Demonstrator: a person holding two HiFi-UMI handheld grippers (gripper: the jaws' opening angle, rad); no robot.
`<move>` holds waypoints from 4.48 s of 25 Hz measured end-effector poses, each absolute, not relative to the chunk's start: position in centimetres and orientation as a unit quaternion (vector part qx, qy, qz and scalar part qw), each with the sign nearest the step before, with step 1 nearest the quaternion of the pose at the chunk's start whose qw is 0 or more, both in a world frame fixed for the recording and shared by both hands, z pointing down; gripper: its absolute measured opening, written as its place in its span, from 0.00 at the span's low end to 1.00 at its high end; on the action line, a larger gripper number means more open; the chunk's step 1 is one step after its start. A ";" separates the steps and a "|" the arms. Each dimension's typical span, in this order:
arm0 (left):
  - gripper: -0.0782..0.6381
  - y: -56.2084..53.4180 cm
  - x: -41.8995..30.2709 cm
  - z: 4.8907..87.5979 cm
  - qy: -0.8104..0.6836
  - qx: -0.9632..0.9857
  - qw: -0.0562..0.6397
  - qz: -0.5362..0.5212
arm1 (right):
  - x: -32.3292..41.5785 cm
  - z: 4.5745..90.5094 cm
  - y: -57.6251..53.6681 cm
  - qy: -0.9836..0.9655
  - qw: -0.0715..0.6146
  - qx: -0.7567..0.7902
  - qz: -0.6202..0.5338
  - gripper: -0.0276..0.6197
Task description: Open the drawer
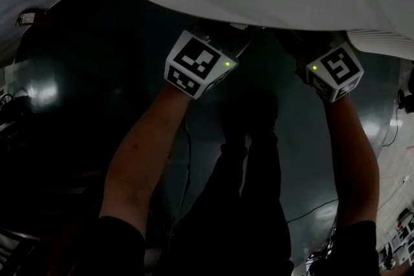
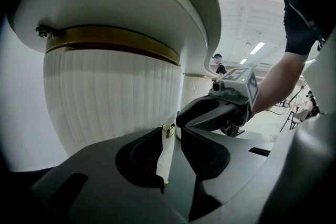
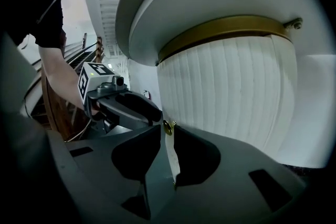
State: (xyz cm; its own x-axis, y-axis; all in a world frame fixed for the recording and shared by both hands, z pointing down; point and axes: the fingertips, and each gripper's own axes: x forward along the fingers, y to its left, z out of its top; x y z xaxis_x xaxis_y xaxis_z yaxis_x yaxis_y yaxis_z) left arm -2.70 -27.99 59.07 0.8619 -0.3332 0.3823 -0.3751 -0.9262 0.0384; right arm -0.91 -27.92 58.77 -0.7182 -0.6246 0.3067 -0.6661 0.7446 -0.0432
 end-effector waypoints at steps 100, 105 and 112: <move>0.16 -27.0 -1.4 59.4 -0.175 0.971 0.056 0.154 | 2.4 73.2 -31.1 -0.813 0.047 0.502 0.290 0.07; 0.16 -24.9 -2.0 59.4 -0.158 0.973 0.063 0.154 | 2.3 73.6 -29.2 -0.808 0.036 0.500 0.309 0.07; 0.16 -22.0 -3.1 59.4 -0.142 0.974 0.057 0.166 | 2.3 72.8 -24.7 -0.812 0.051 0.488 0.316 0.07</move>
